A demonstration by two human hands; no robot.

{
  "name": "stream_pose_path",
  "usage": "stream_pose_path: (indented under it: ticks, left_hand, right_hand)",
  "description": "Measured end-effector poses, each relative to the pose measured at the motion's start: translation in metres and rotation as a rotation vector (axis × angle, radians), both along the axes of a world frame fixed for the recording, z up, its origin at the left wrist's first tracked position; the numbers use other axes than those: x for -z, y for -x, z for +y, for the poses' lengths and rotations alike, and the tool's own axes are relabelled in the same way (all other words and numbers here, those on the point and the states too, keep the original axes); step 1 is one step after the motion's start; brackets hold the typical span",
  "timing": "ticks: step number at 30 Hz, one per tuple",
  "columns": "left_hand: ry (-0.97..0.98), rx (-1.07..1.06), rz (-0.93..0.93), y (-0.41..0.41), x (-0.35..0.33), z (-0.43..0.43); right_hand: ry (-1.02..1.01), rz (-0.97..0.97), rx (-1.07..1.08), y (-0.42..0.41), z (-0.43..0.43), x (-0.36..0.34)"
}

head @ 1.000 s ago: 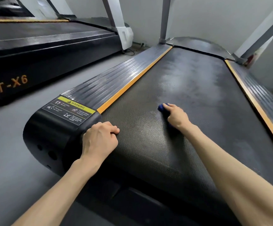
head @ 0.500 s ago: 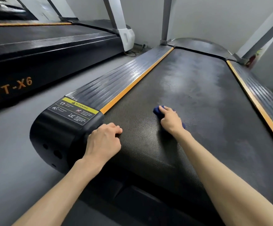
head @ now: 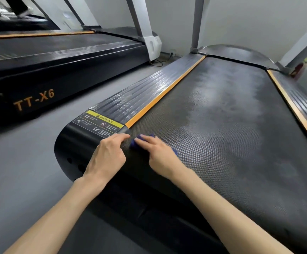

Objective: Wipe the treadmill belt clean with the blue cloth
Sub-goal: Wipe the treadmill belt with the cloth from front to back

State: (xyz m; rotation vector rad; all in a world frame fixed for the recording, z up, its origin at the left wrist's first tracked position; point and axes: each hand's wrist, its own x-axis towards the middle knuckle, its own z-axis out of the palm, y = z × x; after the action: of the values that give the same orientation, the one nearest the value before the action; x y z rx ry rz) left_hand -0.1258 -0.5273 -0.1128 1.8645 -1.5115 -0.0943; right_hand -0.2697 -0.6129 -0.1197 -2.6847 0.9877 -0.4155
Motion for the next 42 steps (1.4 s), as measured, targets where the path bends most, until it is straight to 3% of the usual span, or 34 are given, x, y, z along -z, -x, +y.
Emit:
stream_pose_path:
  ticks: [3, 5, 8, 13, 16, 22, 29, 31, 36, 38, 42]
  left_hand:
    - [0.029, -0.037, 0.001, 0.005, 0.003, 0.002]
    - [0.039, -0.038, -0.038, 0.006, 0.006, 0.005]
    - [0.035, -0.049, -0.057, 0.005, 0.01, 0.009]
    - [0.037, -0.084, -0.065, 0.001, 0.009, 0.008]
    - [0.051, -0.093, -0.058, 0.005, 0.006, 0.008]
    - [-0.007, -0.05, -0.057, 0.01, 0.012, 0.012]
    - [-0.005, -0.022, -0.04, 0.026, 0.016, 0.002]
    - [-0.012, -0.013, -0.055, 0.031, 0.016, -0.001]
    - [-0.092, -0.013, -0.143, 0.034, 0.009, -0.003]
    - [-0.12, -0.028, -0.196, 0.037, 0.006, -0.004]
    - [-0.165, -0.064, -0.316, 0.046, 0.004, -0.007]
  right_hand:
    - [0.133, 0.062, -0.123, 0.009, -0.004, 0.003]
    - [0.124, 0.136, 0.026, 0.008, -0.033, -0.001]
    - [0.024, 0.074, 0.276, -0.009, -0.047, -0.01]
    - [0.1, -0.033, -0.063, -0.012, 0.024, 0.005]
    - [0.189, 0.018, -0.152, 0.0, 0.022, 0.007]
    - [-0.014, 0.061, 0.346, 0.008, -0.053, -0.014]
    - [0.016, 0.044, -0.112, 0.036, -0.009, 0.003]
    - [0.043, 0.103, -0.026, 0.048, -0.033, 0.0]
    - [-0.028, 0.174, 0.514, 0.074, -0.088, -0.013]
    - [-0.008, 0.147, 0.467, 0.061, -0.076, -0.013]
    - [-0.005, 0.103, 0.099, 0.048, -0.029, -0.002]
